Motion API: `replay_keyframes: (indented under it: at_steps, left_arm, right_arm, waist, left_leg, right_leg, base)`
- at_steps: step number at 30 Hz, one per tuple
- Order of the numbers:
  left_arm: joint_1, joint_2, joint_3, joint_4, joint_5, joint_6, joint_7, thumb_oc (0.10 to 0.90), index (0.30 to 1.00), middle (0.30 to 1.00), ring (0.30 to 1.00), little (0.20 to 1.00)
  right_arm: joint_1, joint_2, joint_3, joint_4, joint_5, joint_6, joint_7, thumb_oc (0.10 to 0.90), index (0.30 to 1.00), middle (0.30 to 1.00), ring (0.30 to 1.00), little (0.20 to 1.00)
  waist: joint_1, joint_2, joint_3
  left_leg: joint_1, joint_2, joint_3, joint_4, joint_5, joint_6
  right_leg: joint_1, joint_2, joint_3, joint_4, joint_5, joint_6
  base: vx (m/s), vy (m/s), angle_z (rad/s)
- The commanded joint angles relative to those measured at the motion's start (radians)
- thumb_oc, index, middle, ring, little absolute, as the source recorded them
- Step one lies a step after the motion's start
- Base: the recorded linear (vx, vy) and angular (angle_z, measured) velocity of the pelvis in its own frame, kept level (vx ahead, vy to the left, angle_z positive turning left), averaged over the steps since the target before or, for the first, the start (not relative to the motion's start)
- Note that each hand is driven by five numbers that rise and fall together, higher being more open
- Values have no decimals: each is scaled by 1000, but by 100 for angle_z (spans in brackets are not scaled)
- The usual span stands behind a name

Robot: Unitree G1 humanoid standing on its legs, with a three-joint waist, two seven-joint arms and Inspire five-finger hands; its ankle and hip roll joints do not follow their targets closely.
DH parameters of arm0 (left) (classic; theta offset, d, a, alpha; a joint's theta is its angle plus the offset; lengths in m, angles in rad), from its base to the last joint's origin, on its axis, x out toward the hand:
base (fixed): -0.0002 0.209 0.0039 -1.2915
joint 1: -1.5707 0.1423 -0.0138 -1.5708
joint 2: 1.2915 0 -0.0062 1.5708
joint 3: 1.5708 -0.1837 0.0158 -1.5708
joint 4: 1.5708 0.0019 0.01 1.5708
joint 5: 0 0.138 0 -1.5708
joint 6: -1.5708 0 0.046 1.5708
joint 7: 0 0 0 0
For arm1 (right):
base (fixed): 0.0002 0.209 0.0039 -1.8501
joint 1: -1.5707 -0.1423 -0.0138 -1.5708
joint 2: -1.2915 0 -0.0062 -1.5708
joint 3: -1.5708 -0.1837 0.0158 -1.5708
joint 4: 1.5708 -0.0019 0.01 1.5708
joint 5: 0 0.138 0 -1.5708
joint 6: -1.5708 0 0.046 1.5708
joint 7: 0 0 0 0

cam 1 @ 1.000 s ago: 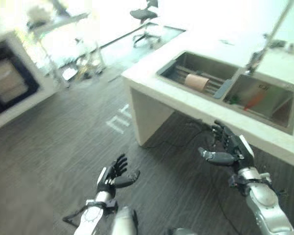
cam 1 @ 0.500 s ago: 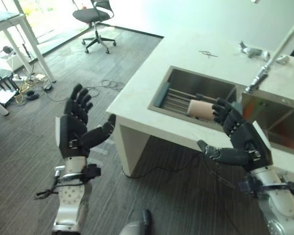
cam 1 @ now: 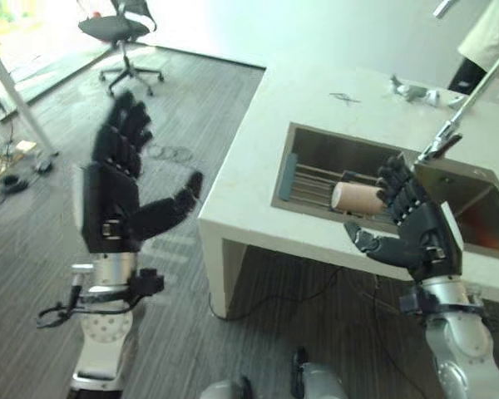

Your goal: Place the dishes in the dishwasher.

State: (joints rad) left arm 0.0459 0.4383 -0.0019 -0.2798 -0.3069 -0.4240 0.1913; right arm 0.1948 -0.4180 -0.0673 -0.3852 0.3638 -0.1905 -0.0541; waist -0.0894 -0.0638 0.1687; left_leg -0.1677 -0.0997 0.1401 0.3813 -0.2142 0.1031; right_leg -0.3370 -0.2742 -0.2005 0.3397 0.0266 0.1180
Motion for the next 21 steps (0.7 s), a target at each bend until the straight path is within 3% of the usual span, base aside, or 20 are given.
replay_keyframes:
  at_steps: [1, 8, 12, 14, 16, 18, 19, 21]
  left_arm:
    - [-79, 27, 19, -135, -5, -28, 18, 800, 900, 900, 900, 900]
    - [-98, 28, -4, -155, 7, -6, -13, 800, 900, 900, 900, 900]
    - [-99, 22, -19, -158, -8, -2, -44, 800, 900, 900, 900, 900]
    - [-94, 20, -21, -156, -38, -2, -60, 800, 900, 900, 900, 900]
    - [-83, 10, -31, -156, -99, -4, -118, 800, 900, 900, 900, 900]
    - [-82, -2, -40, -157, -96, -23, -135, 800, 900, 900, 900, 900]
    - [-91, -9, -44, -155, -84, -22, -150, 800, 900, 900, 900, 900]
    - [-96, -9, -46, -149, -9, -10, -90, 800, 900, 900, 900, 900]
  right_arm:
    - [-117, -40, -36, -31, -15, -84, -71, 800, 900, 900, 900, 900]
    - [-130, -49, -30, -41, -20, -66, -92, 800, 900, 900, 900, 900]
    - [-127, -55, -40, -39, -7, -64, -88, 800, 900, 900, 900, 900]
    - [-123, -58, -43, -35, 2, -62, -83, 800, 900, 900, 900, 900]
    - [-113, -69, -47, -33, 12, -65, -71, 800, 900, 900, 900, 900]
    - [-112, -75, -43, -34, 7, -63, -64, 800, 900, 900, 900, 900]
    - [-116, -81, -42, -26, -14, -62, -62, 800, 900, 900, 900, 900]
    - [-138, -92, -34, -17, -14, -53, -63, 800, 900, 900, 900, 900]
  waist:
    - [-8, 16, -75]
    - [-28, 18, -100]
    - [-50, 23, -111]
    - [-54, 32, -113]
    - [-54, 38, -110]
    - [-47, 15, -100]
    - [-34, -1, -80]
    - [-20, -2, -68]
  left_leg:
    - [125, 103, -35, -81, -20, -103]
    - [163, 152, 12, -81, -34, -115]
    - [204, 171, 32, -81, -28, -135]
    - [224, 192, 45, -81, 35, -160]
    - [246, 230, 57, -81, 253, -212]
    - [252, 219, 62, -64, 345, -225]
    - [182, 205, 39, 13, 337, -214]
    - [143, 160, 28, -33, 273, -176]
  right_leg:
    - [78, 47, 32, -40, 40, 36]
    - [97, 86, 41, -40, -10, 36]
    - [99, 122, 53, -40, -25, 11]
    - [104, 141, 47, -40, -35, -5]
    - [131, 172, 50, -40, -60, -42]
    - [155, 173, 75, -40, -71, -68]
    - [182, 176, 101, -40, -83, -79]
    - [197, 184, 118, -40, -98, -69]
  base:
    - [127, -229, -3]
    - [115, -235, 0]
    - [93, -225, -29]
    - [80, -193, -26]
    - [115, -253, -31]
    - [109, -244, -63]
    - [60, -156, -78]
    - [67, -19, -55]
